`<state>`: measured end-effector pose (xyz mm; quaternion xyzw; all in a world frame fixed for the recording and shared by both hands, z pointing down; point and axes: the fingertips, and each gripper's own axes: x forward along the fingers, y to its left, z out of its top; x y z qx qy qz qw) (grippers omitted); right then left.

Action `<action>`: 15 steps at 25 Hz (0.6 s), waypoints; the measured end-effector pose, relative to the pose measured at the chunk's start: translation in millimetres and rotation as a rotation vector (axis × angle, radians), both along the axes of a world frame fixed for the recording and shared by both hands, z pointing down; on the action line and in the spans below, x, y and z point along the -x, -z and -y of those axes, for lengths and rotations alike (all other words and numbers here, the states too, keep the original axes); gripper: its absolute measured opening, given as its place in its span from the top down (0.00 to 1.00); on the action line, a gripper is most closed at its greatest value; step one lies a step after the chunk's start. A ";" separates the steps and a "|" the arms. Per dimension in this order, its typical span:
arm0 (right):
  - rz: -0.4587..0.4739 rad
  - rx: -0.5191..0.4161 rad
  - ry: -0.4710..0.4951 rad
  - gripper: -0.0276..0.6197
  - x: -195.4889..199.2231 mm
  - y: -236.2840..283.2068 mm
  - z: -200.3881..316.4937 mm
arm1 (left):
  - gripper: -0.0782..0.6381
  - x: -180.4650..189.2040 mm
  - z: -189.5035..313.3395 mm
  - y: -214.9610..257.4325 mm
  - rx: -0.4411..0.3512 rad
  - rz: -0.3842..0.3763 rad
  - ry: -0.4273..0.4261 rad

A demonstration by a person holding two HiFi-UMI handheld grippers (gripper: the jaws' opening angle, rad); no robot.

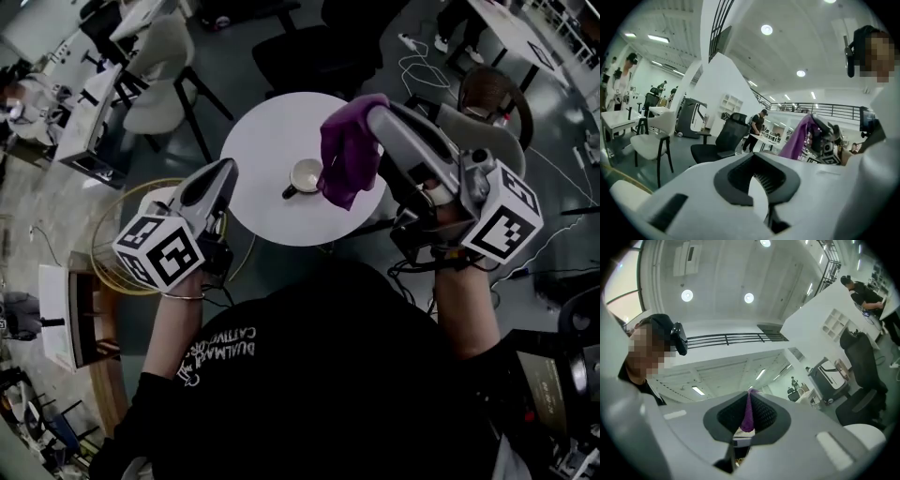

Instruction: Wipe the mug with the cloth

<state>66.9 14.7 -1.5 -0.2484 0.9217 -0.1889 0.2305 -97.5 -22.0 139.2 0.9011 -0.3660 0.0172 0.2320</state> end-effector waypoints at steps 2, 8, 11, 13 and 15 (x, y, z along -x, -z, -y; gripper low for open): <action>0.011 -0.038 -0.031 0.93 12.6 -17.9 5.5 | 0.89 11.2 -4.2 -15.9 -0.041 0.027 -0.037; -0.040 -0.084 -0.077 0.93 125.0 -47.5 -34.3 | 0.89 111.1 -52.3 -30.8 -0.101 0.064 -0.095; -0.064 -0.040 -0.099 0.93 181.1 -51.7 -59.3 | 0.89 161.4 -81.8 -22.2 -0.110 0.056 -0.122; -0.099 -0.009 -0.120 0.93 208.0 -54.0 -73.7 | 0.89 184.0 -98.1 -19.1 -0.111 0.053 -0.142; -0.118 0.003 -0.131 0.93 233.2 -54.0 -83.0 | 0.89 205.8 -108.3 -13.4 -0.120 0.053 -0.157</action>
